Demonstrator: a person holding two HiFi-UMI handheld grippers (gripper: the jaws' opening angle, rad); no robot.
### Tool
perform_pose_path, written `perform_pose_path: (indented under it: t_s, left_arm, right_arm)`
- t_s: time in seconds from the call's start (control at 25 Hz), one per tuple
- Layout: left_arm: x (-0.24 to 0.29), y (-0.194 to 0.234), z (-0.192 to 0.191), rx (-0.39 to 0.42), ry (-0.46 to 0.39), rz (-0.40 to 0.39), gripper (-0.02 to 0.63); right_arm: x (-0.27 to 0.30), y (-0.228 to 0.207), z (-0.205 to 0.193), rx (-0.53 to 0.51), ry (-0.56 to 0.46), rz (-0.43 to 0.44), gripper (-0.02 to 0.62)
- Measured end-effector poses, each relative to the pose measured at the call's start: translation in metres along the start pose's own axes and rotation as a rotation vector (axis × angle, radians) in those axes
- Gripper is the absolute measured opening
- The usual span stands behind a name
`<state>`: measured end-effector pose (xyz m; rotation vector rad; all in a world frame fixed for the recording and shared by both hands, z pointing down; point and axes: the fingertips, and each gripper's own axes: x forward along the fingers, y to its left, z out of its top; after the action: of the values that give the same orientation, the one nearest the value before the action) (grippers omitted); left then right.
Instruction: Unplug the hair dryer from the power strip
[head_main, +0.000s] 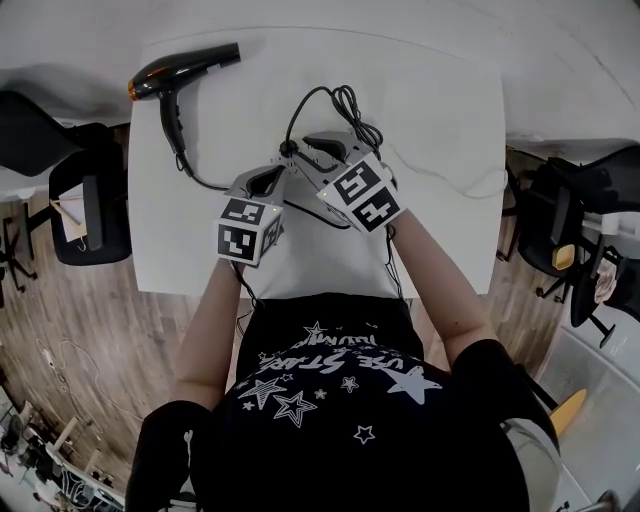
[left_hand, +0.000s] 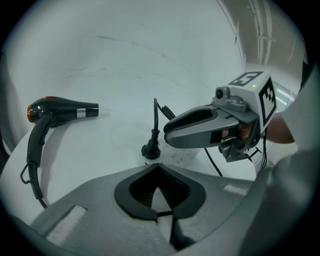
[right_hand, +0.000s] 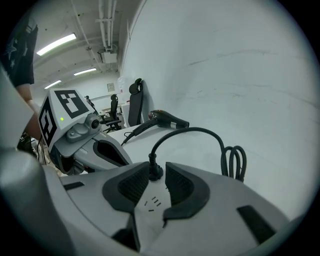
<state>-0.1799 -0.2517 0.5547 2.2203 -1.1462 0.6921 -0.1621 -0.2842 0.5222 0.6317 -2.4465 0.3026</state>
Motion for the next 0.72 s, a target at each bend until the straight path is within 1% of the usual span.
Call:
perform_pose_path:
  t_s: [0.16,0.28,0.32,0.4,0.48,0.56,0.72]
  left_arm:
    - [0.000,-0.001,-0.002,0.008,0.004,-0.005,0.008]
    - [0.000,-0.003,-0.002,0.034,0.015,0.000,0.008]
    - [0.000,-0.003,-0.001,0.044,0.019,0.003,0.008]
    - [0.000,-0.003,-0.001,0.054,0.024,0.007,0.008]
    - [0.000,-0.003,-0.001,0.052,0.028,0.009,0.008]
    - [0.000,-0.003,-0.001,0.053,0.033,0.010,0.008]
    - [0.001,-0.002,-0.002,0.060,0.045,0.004,0.008]
  right_arm:
    - [0.008,0.007,0.000,-0.030,0.021,0.033,0.121]
    - [0.014,0.012,0.003,-0.067,0.022,0.056,0.124]
    - [0.016,0.013,0.005,-0.086,0.019,0.056,0.121]
    - [0.019,0.013,0.009,-0.123,0.017,0.045,0.089]
    - [0.021,0.012,0.010,-0.138,0.019,0.045,0.075]
    - [0.022,0.010,0.008,-0.123,0.021,0.071,0.074]
    - [0.026,0.007,0.007,-0.035,-0.001,0.155,0.074]
